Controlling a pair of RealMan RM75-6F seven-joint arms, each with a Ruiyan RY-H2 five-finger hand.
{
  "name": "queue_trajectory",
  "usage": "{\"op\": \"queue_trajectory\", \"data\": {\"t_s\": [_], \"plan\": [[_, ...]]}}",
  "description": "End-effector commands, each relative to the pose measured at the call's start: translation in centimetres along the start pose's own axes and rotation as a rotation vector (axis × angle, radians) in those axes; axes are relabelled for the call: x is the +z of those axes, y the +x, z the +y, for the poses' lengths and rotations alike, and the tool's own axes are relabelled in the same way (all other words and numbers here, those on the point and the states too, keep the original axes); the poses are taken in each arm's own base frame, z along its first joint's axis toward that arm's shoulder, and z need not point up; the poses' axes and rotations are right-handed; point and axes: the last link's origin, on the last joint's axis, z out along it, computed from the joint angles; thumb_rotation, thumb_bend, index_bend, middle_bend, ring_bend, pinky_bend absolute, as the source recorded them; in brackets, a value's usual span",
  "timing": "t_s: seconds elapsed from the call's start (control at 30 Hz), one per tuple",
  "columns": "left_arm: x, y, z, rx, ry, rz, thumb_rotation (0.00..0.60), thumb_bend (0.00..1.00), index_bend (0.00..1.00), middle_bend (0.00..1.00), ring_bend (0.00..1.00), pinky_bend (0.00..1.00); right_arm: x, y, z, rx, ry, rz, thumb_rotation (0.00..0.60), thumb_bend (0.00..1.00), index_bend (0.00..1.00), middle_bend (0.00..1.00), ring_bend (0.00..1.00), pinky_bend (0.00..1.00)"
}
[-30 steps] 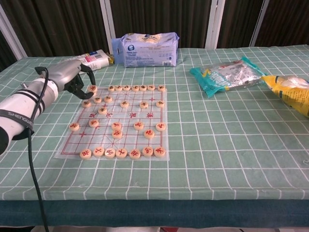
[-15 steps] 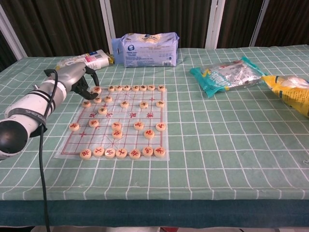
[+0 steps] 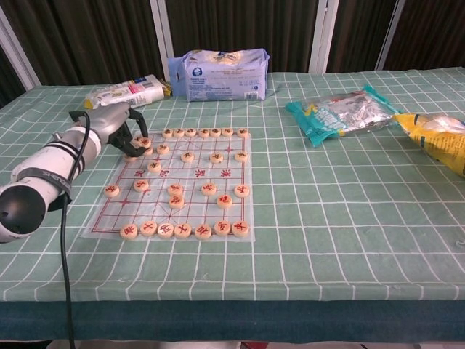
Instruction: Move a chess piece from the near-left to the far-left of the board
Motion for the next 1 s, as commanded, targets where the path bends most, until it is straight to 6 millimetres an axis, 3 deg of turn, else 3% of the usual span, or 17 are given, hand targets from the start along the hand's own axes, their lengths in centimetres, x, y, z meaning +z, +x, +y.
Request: {"op": "queue_trajectory", "data": {"t_s": [0.03,0.37,0.63,1.0], "plan": [[0.04,-0.12,0.08,-0.002,0.001,-0.008,0.6,0.34,0.54,1.0,1.0,1.0,0.0,-0.02,-0.02,-0.001,0.001,-0.002,0.6,0.22,0.0,0.0,0.0,0.0],[0.07,-0.51,-0.01,0.013,0.011,-0.019,0.6,0.34,0.51,1.0,1.0,1.0,-0.09,0.08,0.04,0.006,0.0,-0.001,0.6,0.22,0.0,0.0,0.0,0.0],[0.12,-0.46,-0.01,0.01,0.013,-0.023,0.6,0.33,0.4,1.0,1.0,1.0,-0.06,0.05,0.0,0.003,-0.002,-0.001,0.6,0.22,0.0,0.0,0.0,0.0],[-0.23,0.37,0.62,0.011,-0.032,0.007,0.6,0.34,0.33,1.0,1.0,1.0,-0.17,0.07,0.0,0.0,-0.002,-0.001,0.6,0.22,0.0,0.0,0.0,0.0]]}}
